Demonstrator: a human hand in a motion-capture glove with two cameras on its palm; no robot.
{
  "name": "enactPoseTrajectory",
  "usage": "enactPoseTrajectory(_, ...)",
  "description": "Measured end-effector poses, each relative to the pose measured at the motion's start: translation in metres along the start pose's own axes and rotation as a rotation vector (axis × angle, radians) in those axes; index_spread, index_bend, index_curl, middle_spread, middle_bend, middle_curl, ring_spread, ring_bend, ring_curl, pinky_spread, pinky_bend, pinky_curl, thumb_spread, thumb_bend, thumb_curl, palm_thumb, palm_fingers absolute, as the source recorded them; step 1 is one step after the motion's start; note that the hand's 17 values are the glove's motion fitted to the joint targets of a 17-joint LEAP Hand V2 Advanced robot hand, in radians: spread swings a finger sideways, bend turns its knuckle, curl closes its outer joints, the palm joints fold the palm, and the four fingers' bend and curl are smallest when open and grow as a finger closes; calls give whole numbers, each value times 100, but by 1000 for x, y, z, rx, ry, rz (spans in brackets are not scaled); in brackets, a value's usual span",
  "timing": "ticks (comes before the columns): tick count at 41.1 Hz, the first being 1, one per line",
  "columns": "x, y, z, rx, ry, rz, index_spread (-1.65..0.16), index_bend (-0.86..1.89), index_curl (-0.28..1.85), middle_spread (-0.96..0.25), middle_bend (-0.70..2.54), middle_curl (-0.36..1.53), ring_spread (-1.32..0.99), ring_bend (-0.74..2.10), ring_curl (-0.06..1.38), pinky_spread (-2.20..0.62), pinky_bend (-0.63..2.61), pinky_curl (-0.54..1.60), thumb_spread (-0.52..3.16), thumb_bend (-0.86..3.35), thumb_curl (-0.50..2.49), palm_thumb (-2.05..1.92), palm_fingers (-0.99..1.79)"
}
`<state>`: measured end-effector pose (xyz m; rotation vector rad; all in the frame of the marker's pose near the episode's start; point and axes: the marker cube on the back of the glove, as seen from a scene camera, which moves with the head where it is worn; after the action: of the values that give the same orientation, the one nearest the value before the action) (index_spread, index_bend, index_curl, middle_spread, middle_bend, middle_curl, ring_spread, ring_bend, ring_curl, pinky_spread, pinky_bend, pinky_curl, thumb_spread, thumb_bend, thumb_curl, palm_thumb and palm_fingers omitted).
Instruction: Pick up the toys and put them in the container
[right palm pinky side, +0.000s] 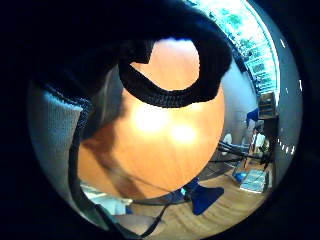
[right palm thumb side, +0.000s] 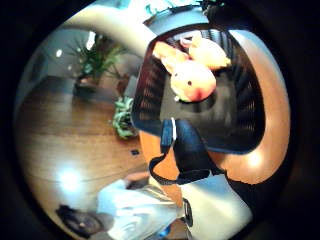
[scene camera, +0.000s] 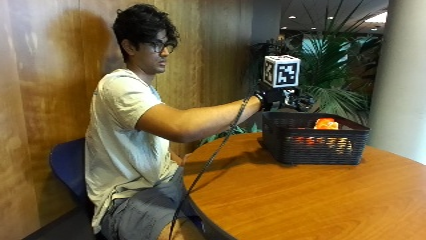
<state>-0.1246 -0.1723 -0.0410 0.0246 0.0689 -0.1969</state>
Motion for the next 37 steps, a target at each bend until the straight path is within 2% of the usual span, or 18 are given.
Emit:
enactPoseTrajectory(16, 26, 89, 25, -69, 15, -28, -34, 27, 49, 3, 13, 28, 5, 23, 40, 6, 105, 30, 129, -1, 49, 12, -6)
enactPoseTrajectory(37, 62, 142, 60, -124, 67, 44, -34, 30, 49, 3, 15, 25, 5, 19, 39, 6, 94, 28, 130, -1, 43, 14, -6)
